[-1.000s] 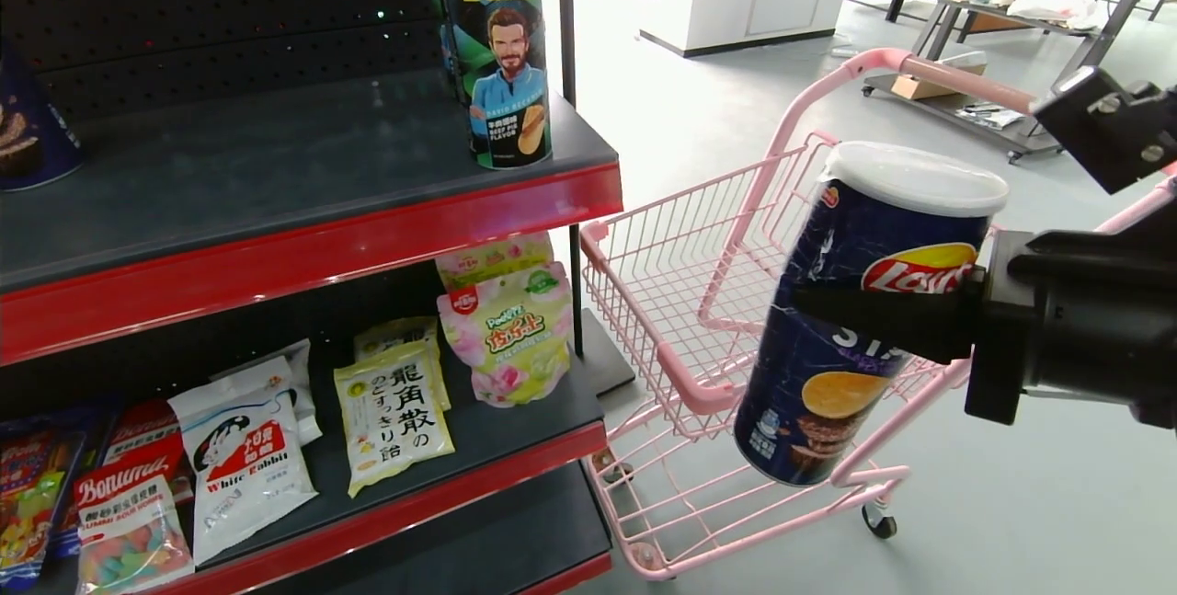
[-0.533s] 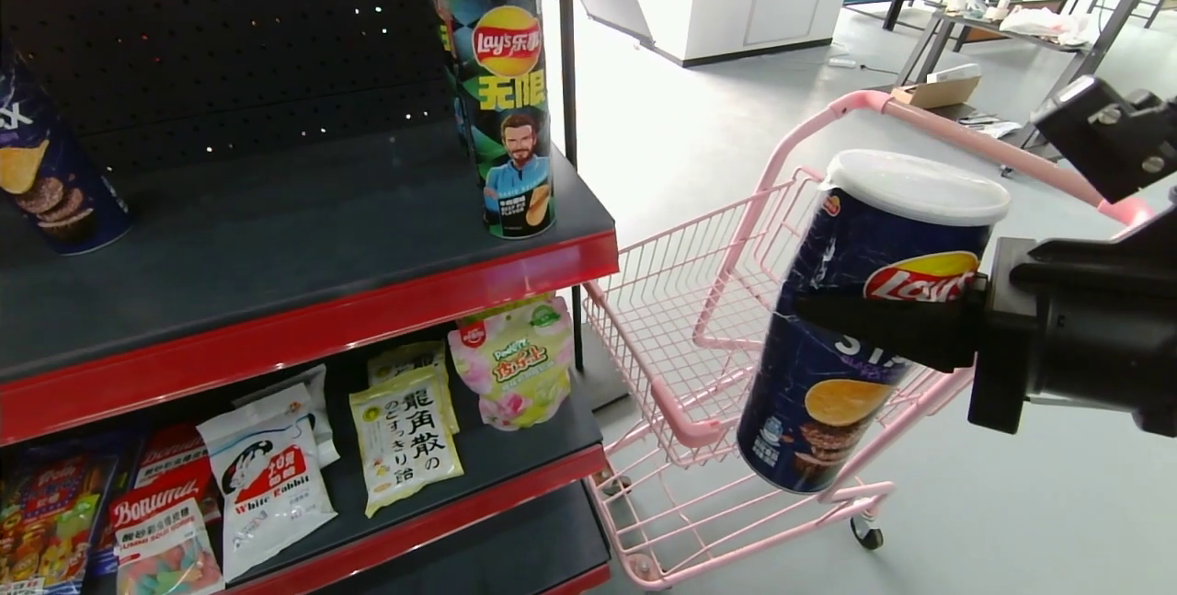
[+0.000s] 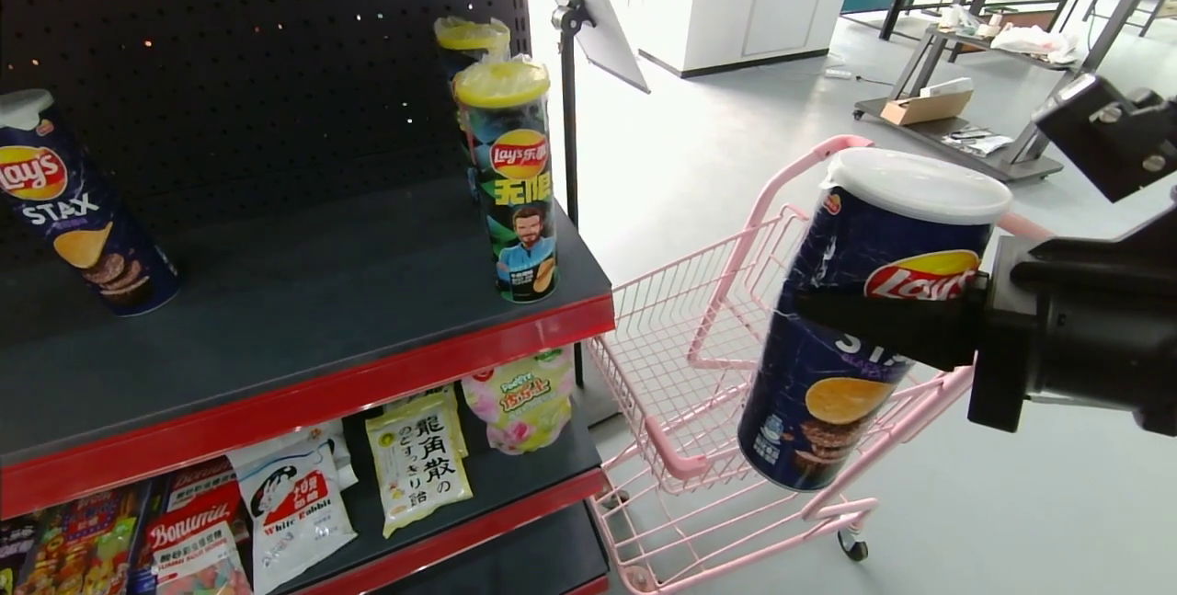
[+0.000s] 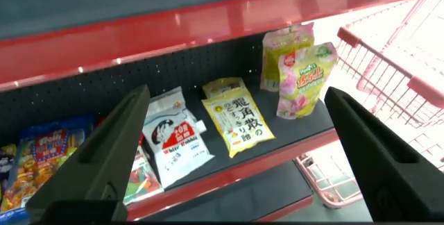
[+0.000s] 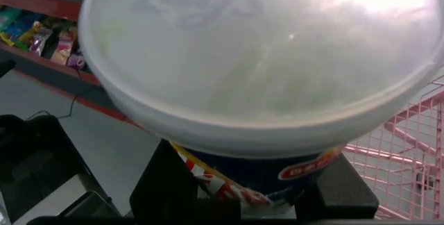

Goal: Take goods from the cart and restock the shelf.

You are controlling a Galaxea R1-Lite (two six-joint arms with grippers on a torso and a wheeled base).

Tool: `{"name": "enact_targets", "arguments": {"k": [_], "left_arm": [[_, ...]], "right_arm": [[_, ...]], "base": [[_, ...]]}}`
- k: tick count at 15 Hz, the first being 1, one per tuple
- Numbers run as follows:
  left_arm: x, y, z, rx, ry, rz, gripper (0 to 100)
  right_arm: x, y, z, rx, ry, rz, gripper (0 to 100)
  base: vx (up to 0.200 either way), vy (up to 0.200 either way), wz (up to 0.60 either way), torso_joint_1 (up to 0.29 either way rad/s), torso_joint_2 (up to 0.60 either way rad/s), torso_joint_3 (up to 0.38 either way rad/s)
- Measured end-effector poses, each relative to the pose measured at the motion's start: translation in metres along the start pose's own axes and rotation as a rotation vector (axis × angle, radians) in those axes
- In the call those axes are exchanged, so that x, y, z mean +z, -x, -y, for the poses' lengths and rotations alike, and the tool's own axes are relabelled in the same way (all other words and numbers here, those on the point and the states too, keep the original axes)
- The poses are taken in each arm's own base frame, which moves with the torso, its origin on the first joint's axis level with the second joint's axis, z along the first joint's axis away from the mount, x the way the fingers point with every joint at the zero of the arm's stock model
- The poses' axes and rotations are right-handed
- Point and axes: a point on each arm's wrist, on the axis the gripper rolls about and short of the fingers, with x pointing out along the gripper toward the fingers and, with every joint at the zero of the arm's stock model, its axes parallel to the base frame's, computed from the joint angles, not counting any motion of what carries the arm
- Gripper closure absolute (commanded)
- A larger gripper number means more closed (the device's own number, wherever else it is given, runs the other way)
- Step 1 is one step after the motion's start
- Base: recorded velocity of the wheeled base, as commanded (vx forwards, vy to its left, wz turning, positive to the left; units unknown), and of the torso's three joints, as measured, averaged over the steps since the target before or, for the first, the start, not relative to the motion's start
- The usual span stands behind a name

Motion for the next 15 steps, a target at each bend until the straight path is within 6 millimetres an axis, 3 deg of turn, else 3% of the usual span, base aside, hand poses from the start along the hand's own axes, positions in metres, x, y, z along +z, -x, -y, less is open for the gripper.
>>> {"name": "enact_targets", "arguments": {"k": [3, 10, 12, 15], "left_arm": [[0.0, 0.0, 0.0, 0.0, 0.0, 0.0, 0], [-0.0001, 0.0, 0.0, 0.0, 0.0, -0.001, 0], [-0.0001, 0.0, 0.0, 0.0, 0.0, -0.001, 0], [-0.0001, 0.0, 0.0, 0.0, 0.0, -0.001, 0]], "right_arm": [[-0.0001, 0.0, 0.0005, -0.004, -0.001, 0.0, 100], [-0.0022, 0.0007, 0.0008, -0.007, -0.002, -0.006, 100], [-0.0037, 0.0006, 0.0011, -0.01, -0.003, -0.01, 100], [-0.0075, 0.0013, 0.0012, -0.016, -0.005, -0.021, 100]], "base": [[0.0, 0.0, 0.0, 0.113, -0.28, -0.17], [-0.2, 0.0, 0.0, 0.008, -0.01, -0.01], [0.0, 0.0, 0.0, 0.0, 0.0, 0.0], [0.0, 0.0, 0.6, -0.009, -0.01, 0.004]]}}
